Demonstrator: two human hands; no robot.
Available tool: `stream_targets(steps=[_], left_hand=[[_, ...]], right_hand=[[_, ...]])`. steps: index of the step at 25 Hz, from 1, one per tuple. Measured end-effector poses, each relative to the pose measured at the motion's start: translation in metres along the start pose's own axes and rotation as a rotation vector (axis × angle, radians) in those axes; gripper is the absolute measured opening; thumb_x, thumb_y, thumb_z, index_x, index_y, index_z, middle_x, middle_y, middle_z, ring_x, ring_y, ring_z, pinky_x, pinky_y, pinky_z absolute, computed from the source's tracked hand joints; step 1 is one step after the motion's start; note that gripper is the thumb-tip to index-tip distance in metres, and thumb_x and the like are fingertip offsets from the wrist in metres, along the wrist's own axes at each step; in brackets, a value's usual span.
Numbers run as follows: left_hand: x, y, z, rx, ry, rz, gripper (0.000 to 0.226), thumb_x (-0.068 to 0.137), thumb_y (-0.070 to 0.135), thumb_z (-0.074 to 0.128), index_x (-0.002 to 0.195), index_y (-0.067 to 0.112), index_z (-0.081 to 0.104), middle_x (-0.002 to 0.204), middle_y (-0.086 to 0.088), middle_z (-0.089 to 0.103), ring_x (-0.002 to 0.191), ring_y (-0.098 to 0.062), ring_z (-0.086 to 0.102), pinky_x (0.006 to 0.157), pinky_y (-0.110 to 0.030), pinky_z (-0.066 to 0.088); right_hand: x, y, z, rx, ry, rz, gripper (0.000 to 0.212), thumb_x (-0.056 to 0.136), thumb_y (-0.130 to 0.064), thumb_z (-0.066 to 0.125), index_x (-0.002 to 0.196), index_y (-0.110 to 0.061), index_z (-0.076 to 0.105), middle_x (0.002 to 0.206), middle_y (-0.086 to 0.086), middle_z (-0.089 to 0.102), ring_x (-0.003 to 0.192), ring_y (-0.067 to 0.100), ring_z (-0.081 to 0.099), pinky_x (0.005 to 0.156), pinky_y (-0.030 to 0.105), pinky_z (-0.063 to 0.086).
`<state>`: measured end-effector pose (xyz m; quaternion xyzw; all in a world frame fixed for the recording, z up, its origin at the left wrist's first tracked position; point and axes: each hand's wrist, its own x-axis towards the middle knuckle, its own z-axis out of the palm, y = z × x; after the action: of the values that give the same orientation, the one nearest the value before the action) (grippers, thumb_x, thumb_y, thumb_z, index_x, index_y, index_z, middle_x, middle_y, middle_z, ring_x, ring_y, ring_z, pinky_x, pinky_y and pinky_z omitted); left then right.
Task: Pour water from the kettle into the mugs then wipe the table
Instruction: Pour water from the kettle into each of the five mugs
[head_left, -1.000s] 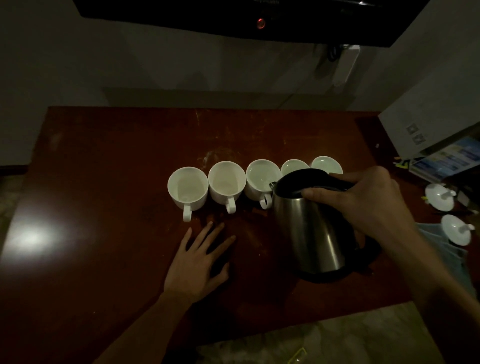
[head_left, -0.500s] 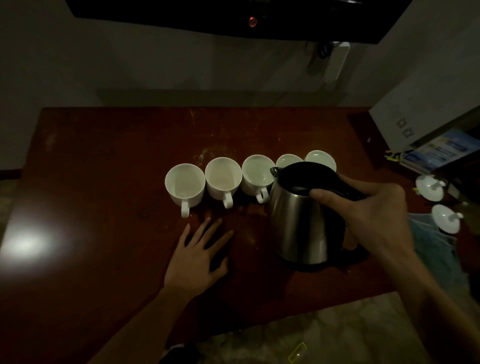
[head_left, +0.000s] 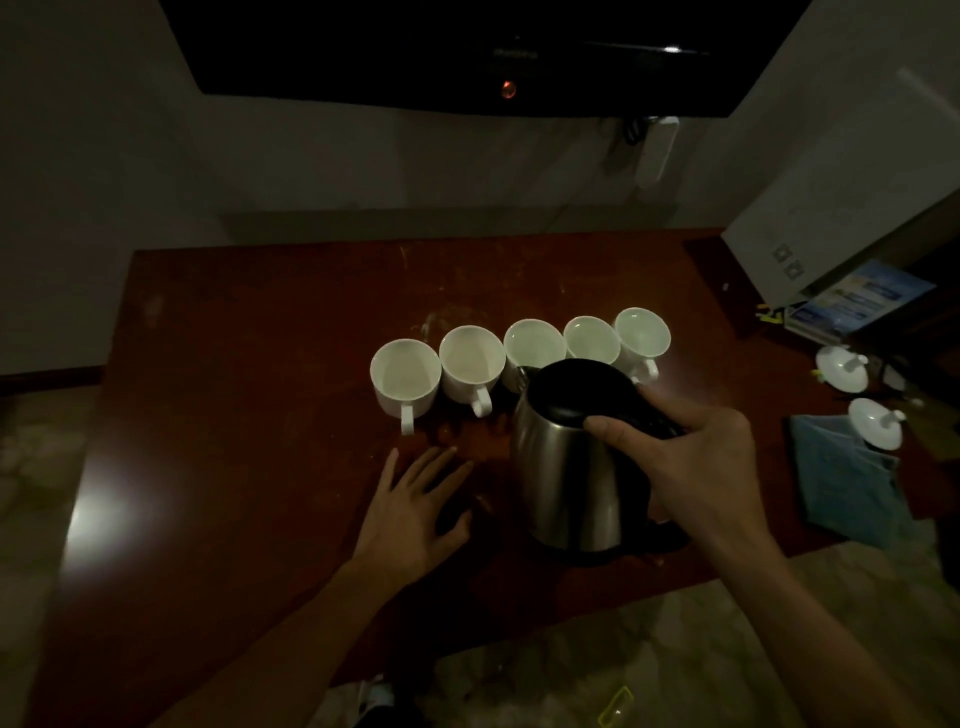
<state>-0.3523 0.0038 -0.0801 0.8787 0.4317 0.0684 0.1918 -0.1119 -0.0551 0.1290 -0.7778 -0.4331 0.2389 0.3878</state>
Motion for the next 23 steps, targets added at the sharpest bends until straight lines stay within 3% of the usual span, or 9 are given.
stream_targets(steps=[2,6,10,14,18,23], left_hand=[[-0.012,-0.013,-0.009,0.064,0.015,-0.019,0.064,0.094,0.061,0.04,0.152,0.033,0.041,0.161,0.001,0.032,0.151,-0.019,0.022,0.121,-0.052,-0.002],[-0.023,-0.043,-0.014,0.172,-0.031,-0.018,0.067,0.093,0.064,0.037,0.153,0.033,0.036,0.161,-0.004,0.033,0.149,-0.026,0.028,0.117,-0.054,0.008],[-0.03,-0.069,-0.011,0.202,-0.059,-0.042,0.069,0.093,0.066,0.035,0.155,0.034,0.032,0.163,-0.005,0.027,0.15,-0.029,0.023,0.117,-0.056,0.008],[-0.041,-0.077,-0.003,0.168,-0.036,-0.047,0.073,0.094,0.066,0.034,0.159,0.035,0.022,0.167,-0.004,0.016,0.154,-0.029,0.012,0.119,-0.056,0.006],[-0.042,-0.076,-0.005,0.161,-0.018,-0.055,0.074,0.095,0.065,0.034,0.16,0.037,0.015,0.169,-0.001,0.01,0.155,-0.026,0.004,0.12,-0.058,0.005],[-0.042,-0.074,-0.007,0.143,-0.027,-0.064,0.073,0.094,0.065,0.035,0.159,0.037,0.018,0.169,-0.001,0.011,0.155,-0.024,0.002,0.12,-0.058,0.005]], right_hand=[[-0.002,-0.007,0.009,-0.037,0.006,0.011,0.085,0.053,-0.07,0.078,0.124,-0.024,0.072,0.113,-0.006,0.076,0.098,0.004,0.07,0.084,0.035,0.061],[-0.002,-0.023,0.026,-0.114,-0.009,0.015,0.088,0.053,-0.077,0.072,0.125,-0.026,0.072,0.111,-0.006,0.076,0.097,0.007,0.07,0.082,0.037,0.061],[0.002,-0.036,0.032,-0.156,-0.005,0.019,0.083,0.054,-0.071,0.073,0.122,-0.025,0.073,0.11,-0.006,0.076,0.096,0.01,0.07,0.081,0.036,0.061],[0.009,-0.041,0.032,-0.193,-0.026,0.054,0.07,0.062,-0.06,0.084,0.122,-0.025,0.074,0.109,-0.008,0.074,0.099,0.011,0.069,0.08,0.031,0.058],[0.015,-0.041,0.034,-0.256,-0.026,0.073,0.072,0.061,-0.062,0.085,0.121,-0.023,0.074,0.112,-0.004,0.074,0.1,0.013,0.07,0.084,0.039,0.06],[0.024,-0.051,0.033,-0.292,-0.069,0.073,0.068,0.064,-0.058,0.085,0.12,-0.022,0.075,0.103,-0.003,0.077,0.087,0.009,0.071,0.077,0.035,0.061]])
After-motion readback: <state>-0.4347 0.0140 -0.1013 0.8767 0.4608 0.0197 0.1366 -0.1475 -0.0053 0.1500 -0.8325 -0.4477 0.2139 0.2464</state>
